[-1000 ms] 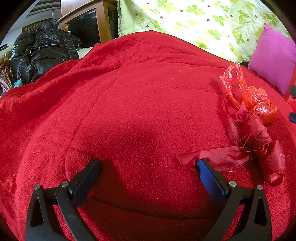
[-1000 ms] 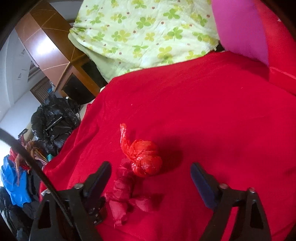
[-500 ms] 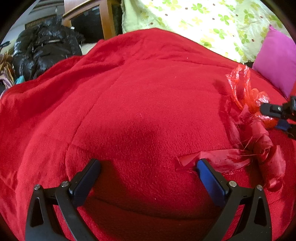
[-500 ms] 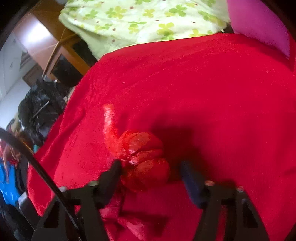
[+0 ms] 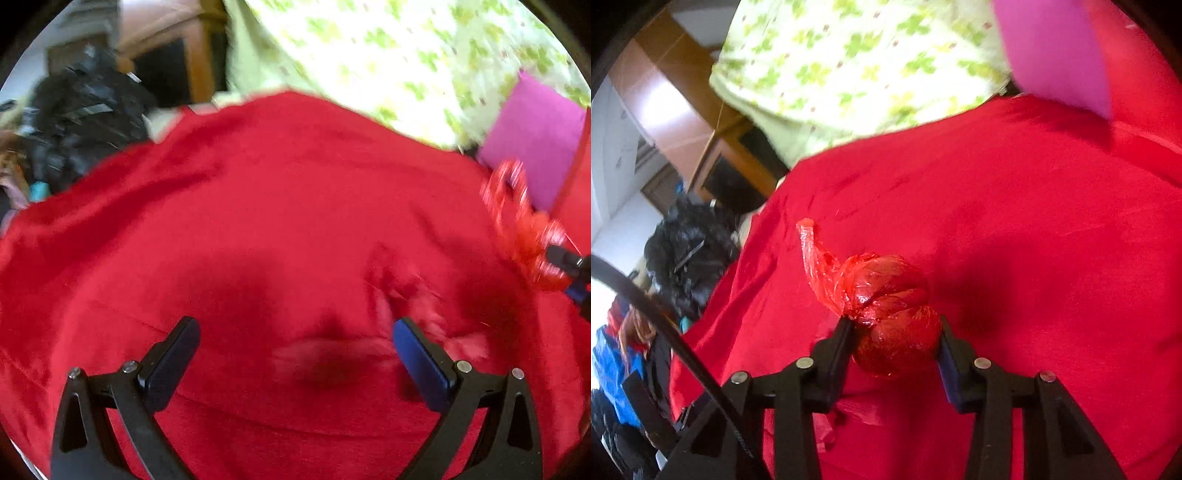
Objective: Collect trash
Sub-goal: 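Close the right tool on the red plastic bag and lift it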
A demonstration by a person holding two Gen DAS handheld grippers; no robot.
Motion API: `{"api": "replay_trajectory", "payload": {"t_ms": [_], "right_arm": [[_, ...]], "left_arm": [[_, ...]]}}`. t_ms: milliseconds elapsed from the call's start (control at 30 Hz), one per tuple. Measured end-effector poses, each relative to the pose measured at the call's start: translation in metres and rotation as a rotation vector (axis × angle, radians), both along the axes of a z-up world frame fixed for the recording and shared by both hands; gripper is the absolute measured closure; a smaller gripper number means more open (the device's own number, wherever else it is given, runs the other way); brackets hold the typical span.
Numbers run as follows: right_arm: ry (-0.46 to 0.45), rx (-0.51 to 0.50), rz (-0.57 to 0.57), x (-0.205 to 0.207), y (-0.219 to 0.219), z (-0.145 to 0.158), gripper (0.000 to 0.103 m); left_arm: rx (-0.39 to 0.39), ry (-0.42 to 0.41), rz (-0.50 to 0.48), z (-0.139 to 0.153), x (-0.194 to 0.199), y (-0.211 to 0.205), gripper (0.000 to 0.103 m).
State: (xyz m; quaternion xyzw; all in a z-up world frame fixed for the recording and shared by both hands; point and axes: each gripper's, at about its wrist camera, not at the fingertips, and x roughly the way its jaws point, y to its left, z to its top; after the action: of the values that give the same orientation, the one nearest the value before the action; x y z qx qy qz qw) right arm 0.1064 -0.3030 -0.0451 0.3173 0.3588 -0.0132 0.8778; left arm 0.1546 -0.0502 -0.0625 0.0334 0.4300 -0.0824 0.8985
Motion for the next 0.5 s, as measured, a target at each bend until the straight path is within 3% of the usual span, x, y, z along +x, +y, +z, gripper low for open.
{"api": "replay_trajectory", "payload": {"t_ms": [100,267,500], "right_arm": [[-0.034,0.009,-0.067,-0.016,-0.018,0.012,0.057],[-0.047,0.036,-0.131,-0.042,-0.044,0.019,0.057],[-0.058,0.005,-0.080,-0.057,-0.041,0.028,0.057]], "left_arm": [[-0.019,0.051,-0.048,-0.003,0.007,-0.026,0.000],[0.030,0.084,-0.066,-0.013,0.018,-0.055,0.000],[0.020,0.127,-0.072,-0.031,0.026,-0.069,0.000]]}}
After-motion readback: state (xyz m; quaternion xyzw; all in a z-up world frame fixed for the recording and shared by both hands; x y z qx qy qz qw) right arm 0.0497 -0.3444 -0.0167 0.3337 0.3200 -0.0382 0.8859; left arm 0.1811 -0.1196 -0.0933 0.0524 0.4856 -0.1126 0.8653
